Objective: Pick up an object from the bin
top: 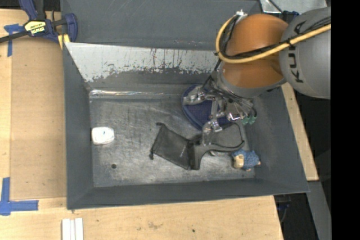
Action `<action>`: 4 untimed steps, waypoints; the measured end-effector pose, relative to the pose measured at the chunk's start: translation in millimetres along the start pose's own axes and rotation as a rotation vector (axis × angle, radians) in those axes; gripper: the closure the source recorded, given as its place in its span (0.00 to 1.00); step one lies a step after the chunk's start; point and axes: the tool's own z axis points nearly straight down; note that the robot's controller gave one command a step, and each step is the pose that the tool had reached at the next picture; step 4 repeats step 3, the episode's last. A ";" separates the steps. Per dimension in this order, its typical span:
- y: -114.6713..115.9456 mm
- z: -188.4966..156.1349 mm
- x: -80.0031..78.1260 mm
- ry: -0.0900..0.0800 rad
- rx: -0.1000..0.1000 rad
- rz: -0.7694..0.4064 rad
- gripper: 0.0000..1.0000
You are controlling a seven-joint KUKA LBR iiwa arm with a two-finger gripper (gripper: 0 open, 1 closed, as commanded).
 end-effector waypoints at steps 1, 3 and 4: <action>-11.7 85.9 38.2 -0.008 0.002 -0.003 0.00; -61.5 -98.4 43.5 0.000 0.002 -0.368 1.00; -61.5 -98.4 43.5 0.000 0.002 -0.368 1.00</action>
Offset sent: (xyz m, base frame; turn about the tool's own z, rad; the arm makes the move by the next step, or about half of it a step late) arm -0.0368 -0.0195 -0.0878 -0.0060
